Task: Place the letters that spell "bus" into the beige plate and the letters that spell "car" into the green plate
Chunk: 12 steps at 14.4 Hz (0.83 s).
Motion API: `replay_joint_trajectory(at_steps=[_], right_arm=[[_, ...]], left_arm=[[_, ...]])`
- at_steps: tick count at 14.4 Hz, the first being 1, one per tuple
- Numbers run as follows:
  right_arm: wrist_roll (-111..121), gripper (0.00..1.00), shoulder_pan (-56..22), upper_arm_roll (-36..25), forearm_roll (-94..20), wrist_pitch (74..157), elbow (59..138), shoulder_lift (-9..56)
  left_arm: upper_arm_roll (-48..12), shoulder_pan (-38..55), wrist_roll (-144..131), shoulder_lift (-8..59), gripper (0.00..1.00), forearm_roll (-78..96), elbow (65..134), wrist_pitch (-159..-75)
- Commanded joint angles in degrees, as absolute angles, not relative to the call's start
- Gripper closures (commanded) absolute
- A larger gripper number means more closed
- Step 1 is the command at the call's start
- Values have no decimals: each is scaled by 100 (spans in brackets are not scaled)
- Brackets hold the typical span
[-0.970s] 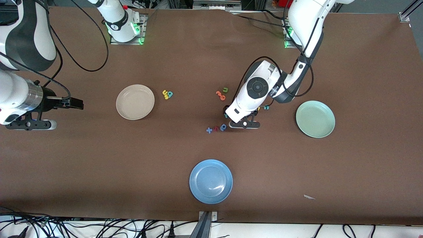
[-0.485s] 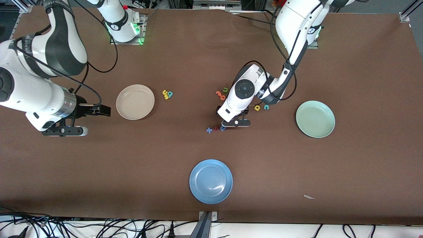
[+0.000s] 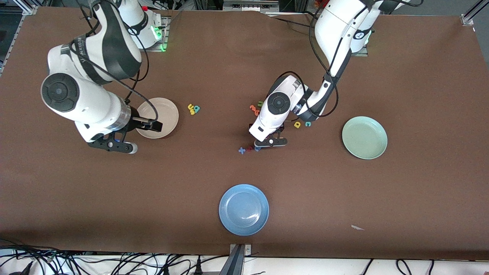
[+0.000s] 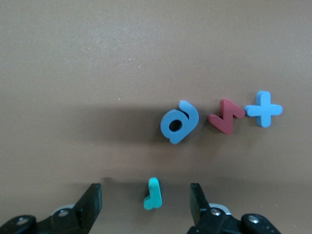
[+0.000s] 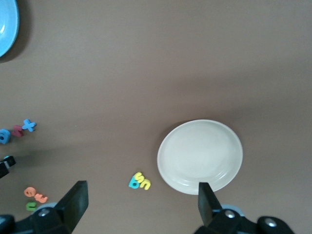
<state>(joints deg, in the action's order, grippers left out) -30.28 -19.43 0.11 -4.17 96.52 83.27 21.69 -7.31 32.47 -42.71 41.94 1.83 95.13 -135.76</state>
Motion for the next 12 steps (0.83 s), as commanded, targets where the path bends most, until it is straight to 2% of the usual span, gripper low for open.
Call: replay_joint_trajectory(at_steps=[1, 4, 5, 9, 12], right_arm=[[-3733, 0, -2065, 165, -527, 9721, 8288, 2311], [-4286, 0, -2206, 307, -624, 9992, 8454, 2373], [-4524, 0, -2197, 595, -607, 10289, 8699, 2364], [-4869, 0, -2180, 1045, -519, 11775, 10060, 1996], [-4825, 0, -2180, 1204, -134, 12714, 11228, 1653]], left_arm=[[-650, 3393, -4632, 4395, 24, -167, 9246, -13562], [-650, 3393, -4641, 4386, 36, -176, 9246, -13553], [-650, 3393, -4641, 4386, 43, -176, 9246, -13553], [-659, 3401, -4649, 4377, 62, -184, 9255, -13535], [-659, 3410, -4649, 4394, 71, -185, 9264, -13535]])
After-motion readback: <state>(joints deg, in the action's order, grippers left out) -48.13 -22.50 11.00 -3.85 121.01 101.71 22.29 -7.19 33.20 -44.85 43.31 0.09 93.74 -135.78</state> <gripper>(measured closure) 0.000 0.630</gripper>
